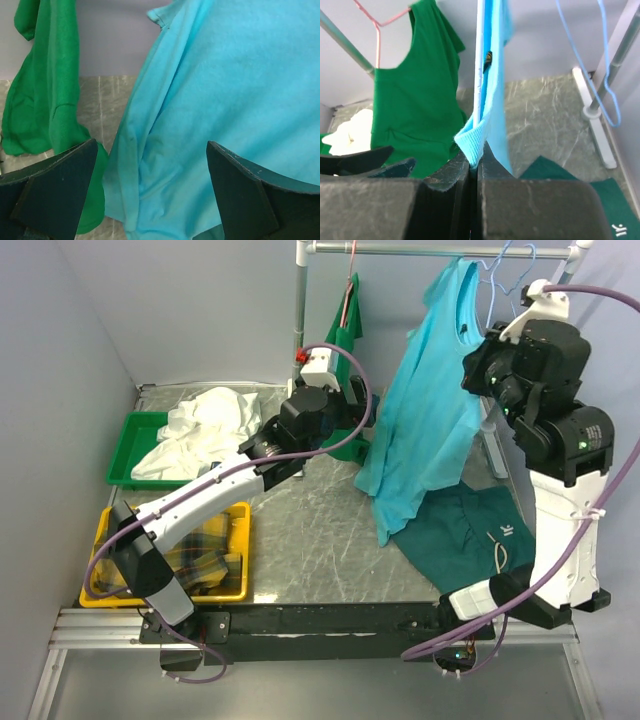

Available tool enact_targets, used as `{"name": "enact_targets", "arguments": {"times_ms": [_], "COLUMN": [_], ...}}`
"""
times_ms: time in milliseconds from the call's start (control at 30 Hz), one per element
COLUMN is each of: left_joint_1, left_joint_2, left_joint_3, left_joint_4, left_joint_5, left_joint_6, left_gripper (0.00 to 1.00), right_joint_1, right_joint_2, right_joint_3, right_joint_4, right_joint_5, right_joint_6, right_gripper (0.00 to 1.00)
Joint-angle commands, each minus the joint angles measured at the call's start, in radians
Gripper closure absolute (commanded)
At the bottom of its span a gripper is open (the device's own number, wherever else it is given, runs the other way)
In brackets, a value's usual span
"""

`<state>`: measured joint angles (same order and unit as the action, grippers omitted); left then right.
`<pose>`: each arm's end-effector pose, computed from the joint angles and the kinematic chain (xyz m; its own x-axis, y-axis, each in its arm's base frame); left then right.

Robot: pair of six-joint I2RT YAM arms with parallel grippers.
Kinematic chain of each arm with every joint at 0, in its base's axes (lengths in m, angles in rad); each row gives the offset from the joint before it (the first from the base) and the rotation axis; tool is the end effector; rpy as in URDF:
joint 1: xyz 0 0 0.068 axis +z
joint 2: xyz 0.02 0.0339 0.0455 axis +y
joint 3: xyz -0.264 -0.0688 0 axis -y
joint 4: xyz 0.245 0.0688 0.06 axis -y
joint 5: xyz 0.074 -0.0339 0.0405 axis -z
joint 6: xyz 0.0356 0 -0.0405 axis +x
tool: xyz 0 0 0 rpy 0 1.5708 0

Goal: Place the t-shirt on the hanger
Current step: Place the hanger at the clothesline.

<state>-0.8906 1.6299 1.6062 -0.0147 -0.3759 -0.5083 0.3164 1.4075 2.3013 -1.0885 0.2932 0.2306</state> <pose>0.2548 -0.2942 0.4271 -0.2608 -0.3975 -0.8798 0.4184 0.7747 -0.4740 0.1836 0.0493 0.5816 -0.1855 0.1695 -0.9679 0.0144 0.9854 0.1698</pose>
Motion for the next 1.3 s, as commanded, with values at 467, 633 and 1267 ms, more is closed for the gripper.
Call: {"name": "enact_targets", "arguments": {"times_ms": [467, 633, 1267], "left_joint_1": [0.022, 0.024, 0.028], "left_joint_2": [-0.047, -0.054, -0.113], "left_joint_3": [0.014, 0.006, 0.001], "left_joint_4": [-0.018, -0.018, -0.054], "left_joint_5": [0.000, 0.011, 0.090], "left_joint_6": [0.016, 0.007, -0.001], "left_gripper": [0.04, 0.04, 0.04], "right_joint_1": [-0.016, -0.017, -0.037], "right_joint_2": [-0.239, -0.246, 0.093], "right_joint_3": [0.037, -0.120, -0.042], "right_joint_4": [0.078, 0.101, 0.073], "right_joint_5": [0.006, -0.057, -0.135], "right_joint_6": [-0.039, -0.037, -0.057], "right_gripper": [1.00, 1.00, 1.00]}}
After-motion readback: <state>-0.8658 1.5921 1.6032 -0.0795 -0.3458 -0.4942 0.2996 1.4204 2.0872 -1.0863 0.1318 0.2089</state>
